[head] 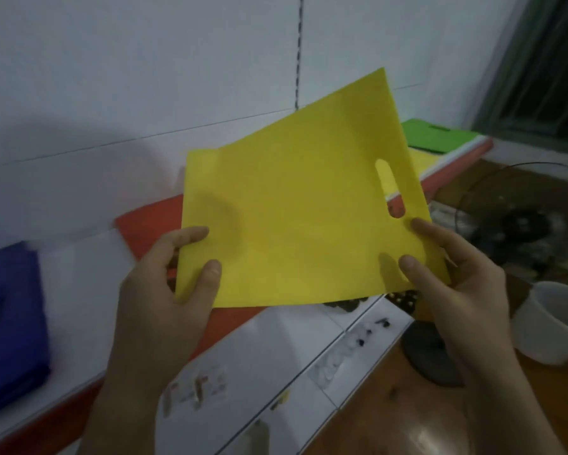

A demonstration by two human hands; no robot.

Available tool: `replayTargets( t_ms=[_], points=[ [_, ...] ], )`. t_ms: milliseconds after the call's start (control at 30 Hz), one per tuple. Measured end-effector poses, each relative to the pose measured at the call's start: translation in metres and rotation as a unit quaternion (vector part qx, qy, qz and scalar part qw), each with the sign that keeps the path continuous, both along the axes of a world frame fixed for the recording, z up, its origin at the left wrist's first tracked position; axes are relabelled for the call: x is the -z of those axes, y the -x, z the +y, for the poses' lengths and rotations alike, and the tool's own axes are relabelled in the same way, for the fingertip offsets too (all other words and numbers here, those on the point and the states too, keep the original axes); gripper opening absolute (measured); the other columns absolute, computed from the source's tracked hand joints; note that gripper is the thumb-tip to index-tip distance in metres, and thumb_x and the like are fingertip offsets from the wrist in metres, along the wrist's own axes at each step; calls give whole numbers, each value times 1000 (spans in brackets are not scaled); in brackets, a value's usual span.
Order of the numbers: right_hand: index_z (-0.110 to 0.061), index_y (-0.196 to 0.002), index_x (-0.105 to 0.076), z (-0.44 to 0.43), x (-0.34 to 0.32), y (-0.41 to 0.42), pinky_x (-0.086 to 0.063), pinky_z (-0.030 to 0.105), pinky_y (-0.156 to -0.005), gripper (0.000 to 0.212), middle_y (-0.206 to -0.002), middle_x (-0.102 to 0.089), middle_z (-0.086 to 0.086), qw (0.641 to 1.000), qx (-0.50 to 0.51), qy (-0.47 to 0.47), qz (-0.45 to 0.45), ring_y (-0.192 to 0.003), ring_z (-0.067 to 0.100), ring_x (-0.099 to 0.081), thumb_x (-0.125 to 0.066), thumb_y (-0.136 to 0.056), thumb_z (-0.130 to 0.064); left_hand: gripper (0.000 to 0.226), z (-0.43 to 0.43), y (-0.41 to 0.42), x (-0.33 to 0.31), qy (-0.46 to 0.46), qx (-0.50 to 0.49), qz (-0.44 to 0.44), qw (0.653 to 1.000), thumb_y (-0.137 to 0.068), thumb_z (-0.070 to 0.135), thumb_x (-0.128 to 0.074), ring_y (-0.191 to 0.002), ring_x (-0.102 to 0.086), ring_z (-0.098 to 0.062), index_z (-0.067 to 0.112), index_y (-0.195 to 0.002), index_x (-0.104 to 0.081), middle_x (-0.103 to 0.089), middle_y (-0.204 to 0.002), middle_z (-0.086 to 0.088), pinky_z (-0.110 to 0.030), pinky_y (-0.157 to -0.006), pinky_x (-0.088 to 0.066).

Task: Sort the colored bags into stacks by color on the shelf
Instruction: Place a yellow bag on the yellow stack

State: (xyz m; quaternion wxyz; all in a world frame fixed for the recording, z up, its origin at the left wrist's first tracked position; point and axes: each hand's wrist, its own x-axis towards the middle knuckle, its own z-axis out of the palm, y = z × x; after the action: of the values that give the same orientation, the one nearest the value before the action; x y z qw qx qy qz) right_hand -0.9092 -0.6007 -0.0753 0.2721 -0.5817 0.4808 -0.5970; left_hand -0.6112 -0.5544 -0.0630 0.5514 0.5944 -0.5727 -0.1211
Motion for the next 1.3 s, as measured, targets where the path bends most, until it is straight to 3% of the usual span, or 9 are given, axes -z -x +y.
replayTargets(
  t_ms=[300, 467, 633, 833, 933, 1033, 1167, 1233, 1300],
  points=[
    [-32, -133, -60, -79, -6, 151, -62, 36, -73, 52, -126, -60, -13, 998, 26, -10, 53, -104, 16, -65, -75, -84, -24, 39, -91, 145, 13, 8, 12, 2, 1000, -85, 34, -70, -96, -65, -9, 34, -123, -61, -65, -116, 9, -30, -70, -53],
    [-32, -134, -59, -136, -13, 194, -57, 25, -65, 51, -109, -58, -18, 998, 18, -15, 60, -89, 16, -62, -69, -89, -9, 41, -137, 186, 7, -16, -6, -22, 1000, -86, 22, -71, -93, -63, -1, 33, -125, -61, -65, -111, 11, -22, -69, -49],
    [-34, -129, -62, -210, -15, 214, -58, 52, -63, 57, -104, -63, -9, 999, -3, -19, 50, -75, 25, -63, -63, -86, 4, 47, -190, 212, 1, -30, -46, -61, 997, -84, 24, -72, -100, -62, -15, 31, -129, -59, -62, -115, 10, -44, -81, -55],
    [-32, -132, -61, -295, -13, 235, -59, 41, -73, 59, -116, -62, -13, 996, -19, -17, 82, -90, 19, -65, -64, -84, 3, 57, -252, 233, 3, -68, -54, -117, 989, -83, 27, -74, -100, -52, -4, 27, -137, -54, -55, -118, 15, -31, -80, -45],
    [-36, -128, -61, -331, -13, 240, -58, 37, -63, 57, -106, -63, -21, 994, -34, -18, 105, -78, 19, -62, -66, -86, 2, 63, -274, 243, 5, -101, -62, -129, 984, -83, 34, -73, -103, -49, -3, 28, -141, -49, -49, -121, 20, -33, -84, -44],
    [-37, -123, -65, -366, -1, 239, -54, 52, -55, 50, -84, -67, -1, 996, -42, -8, 79, -64, 34, -59, -67, -87, -3, 66, -294, 253, 7, -139, -80, -151, 975, -83, 40, -71, -103, -47, -4, 30, -144, -45, -50, -127, 15, -33, -85, -42],
    [-33, -123, -66, -415, 14, 245, -41, 38, -41, 42, -68, -59, 12, 994, -44, -22, 99, -47, 14, -44, -67, -89, -8, 74, -319, 270, 9, -212, -108, -157, 958, -84, 48, -67, -114, -46, -6, 32, -149, -35, -46, -143, 10, -32, -95, -41],
    [-31, -127, -64, -436, 15, 248, -43, 26, -50, 43, -87, -64, -1, 986, -45, -13, 158, -55, 6, -52, -69, -89, -12, 79, -331, 278, 12, -240, -130, -176, 946, -82, 55, -65, -124, -49, -15, 32, -151, -33, -45, -147, 8, -37, -100, -43],
    [-26, -127, -64, -458, 14, 251, -51, 31, -73, 44, -120, -64, -3, 975, -36, 18, 220, -85, 14, -63, -71, -86, -11, 80, -342, 288, 15, -262, -160, -174, 936, -81, 57, -65, -125, -51, -21, 31, -150, -34, -46, -146, 4, -40, -98, -45]
  ],
)
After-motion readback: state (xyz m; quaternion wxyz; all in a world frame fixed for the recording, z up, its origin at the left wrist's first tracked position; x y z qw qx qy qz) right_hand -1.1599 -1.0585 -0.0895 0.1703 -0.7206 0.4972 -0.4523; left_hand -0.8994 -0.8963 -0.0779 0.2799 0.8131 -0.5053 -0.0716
